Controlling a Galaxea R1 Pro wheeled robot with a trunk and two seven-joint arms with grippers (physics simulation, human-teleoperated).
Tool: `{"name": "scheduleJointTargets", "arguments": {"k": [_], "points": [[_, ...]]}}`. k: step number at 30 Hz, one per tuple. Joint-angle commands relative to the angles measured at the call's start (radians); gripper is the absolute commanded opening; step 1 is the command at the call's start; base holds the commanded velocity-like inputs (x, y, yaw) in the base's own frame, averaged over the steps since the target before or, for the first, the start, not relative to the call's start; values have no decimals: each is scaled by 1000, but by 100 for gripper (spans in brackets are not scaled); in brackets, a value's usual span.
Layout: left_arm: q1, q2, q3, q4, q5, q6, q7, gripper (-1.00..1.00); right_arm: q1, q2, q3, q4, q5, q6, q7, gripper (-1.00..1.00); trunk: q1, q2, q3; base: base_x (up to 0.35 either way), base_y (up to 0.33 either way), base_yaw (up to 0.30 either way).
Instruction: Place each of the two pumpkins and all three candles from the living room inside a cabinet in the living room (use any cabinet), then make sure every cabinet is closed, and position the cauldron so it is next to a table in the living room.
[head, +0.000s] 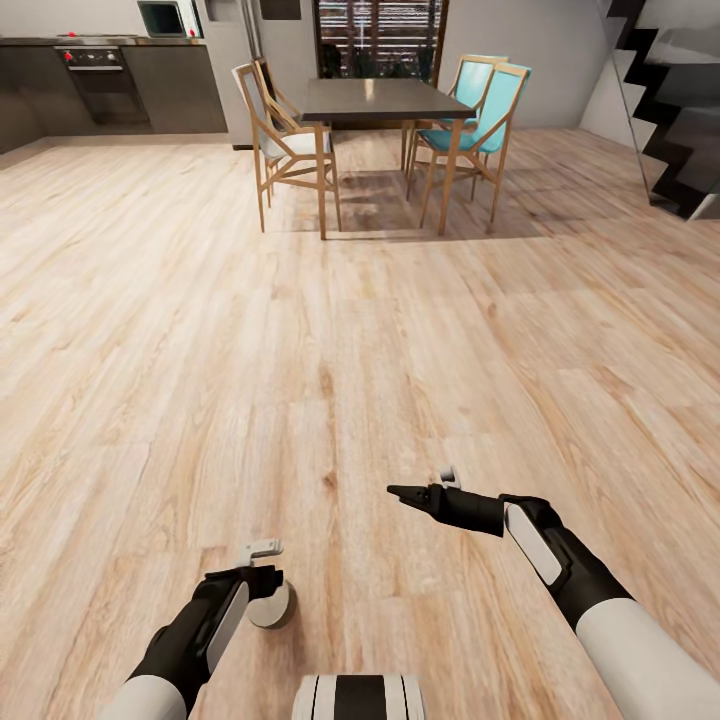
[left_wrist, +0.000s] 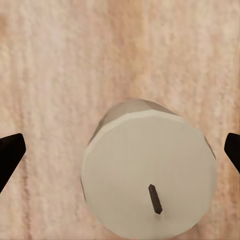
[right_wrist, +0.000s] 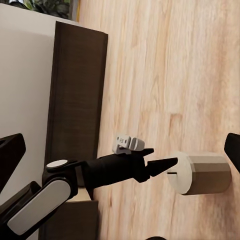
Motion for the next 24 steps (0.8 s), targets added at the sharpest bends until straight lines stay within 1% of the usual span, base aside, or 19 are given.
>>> {"name": "scheduleJointTargets", "arguments": {"k": [1, 8, 12, 24], "points": [[0, 0, -2, -1, 10, 4, 8, 100, -1, -1, 2, 0, -7, 5, -2, 100, 0, 0, -1, 0, 16, 0], [0, 0, -2, -1, 10, 3, 8, 100, 0, -1, 2, 0, -7, 5, -13, 100, 0, 0, -1, 0, 5, 0], [0, -1, -2, -1, 10, 3, 8, 100, 0, -1, 2, 0, -7, 5, -16, 100, 2, -1, -16, 0, 0, 0], [0, -4, -2, -1, 9, 3, 8, 100, 0, -1, 2, -1, -7, 4, -18, 100, 2, -1, -16, 0, 0, 0]]}}
